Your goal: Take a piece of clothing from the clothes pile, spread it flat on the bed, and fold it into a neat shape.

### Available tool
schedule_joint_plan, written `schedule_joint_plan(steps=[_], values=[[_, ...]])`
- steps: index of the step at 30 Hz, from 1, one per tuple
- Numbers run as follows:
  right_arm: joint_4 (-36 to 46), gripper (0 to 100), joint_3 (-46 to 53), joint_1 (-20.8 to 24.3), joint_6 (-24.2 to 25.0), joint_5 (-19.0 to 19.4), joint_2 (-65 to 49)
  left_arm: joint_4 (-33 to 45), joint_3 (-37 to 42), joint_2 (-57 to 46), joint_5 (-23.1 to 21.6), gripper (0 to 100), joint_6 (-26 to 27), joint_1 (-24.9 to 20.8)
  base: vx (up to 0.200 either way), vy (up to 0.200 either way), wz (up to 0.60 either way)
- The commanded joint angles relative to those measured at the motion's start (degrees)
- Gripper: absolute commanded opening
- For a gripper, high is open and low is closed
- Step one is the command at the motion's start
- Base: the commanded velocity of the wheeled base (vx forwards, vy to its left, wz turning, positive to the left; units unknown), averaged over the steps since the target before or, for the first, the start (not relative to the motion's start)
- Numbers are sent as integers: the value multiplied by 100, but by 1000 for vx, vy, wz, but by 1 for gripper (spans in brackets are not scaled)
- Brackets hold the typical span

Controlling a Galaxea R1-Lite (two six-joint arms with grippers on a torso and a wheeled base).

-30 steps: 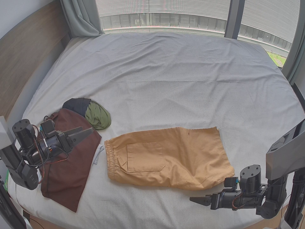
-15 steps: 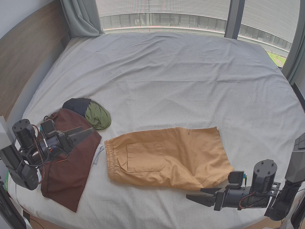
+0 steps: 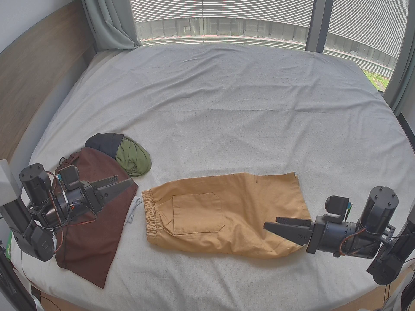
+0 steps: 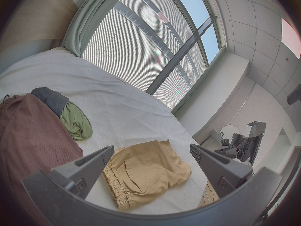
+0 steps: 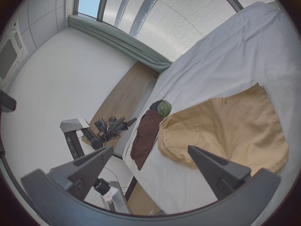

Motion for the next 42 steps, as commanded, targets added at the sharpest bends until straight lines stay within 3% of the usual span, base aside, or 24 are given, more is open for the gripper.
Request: schedule_joint_plan(steps=[1,6,13,23,33,42], values=[[-12,100,31,-289,48,51,-123,3,59,40,-64,100,-1,9,0,0,0],[-12,100,48,-790,66,341,-211,3,270,58,-390,100,-10,-18,0,0,0],[-12,100,-172,-825,84,341,-141,3,410,691,-460,100,-28,-88,0,0,0],[-12,100,-207,-1256,92,490,-132,3,103,1543,-434,100,-37,-97,0,0,0],[-12,100,-207,-1318,92,508,-132,3,-117,2282,-267,100,42,-185,0,0,0],[-3,100,-207,-1326,92,517,-132,3,-372,2809,296,100,139,-466,0,0,0]])
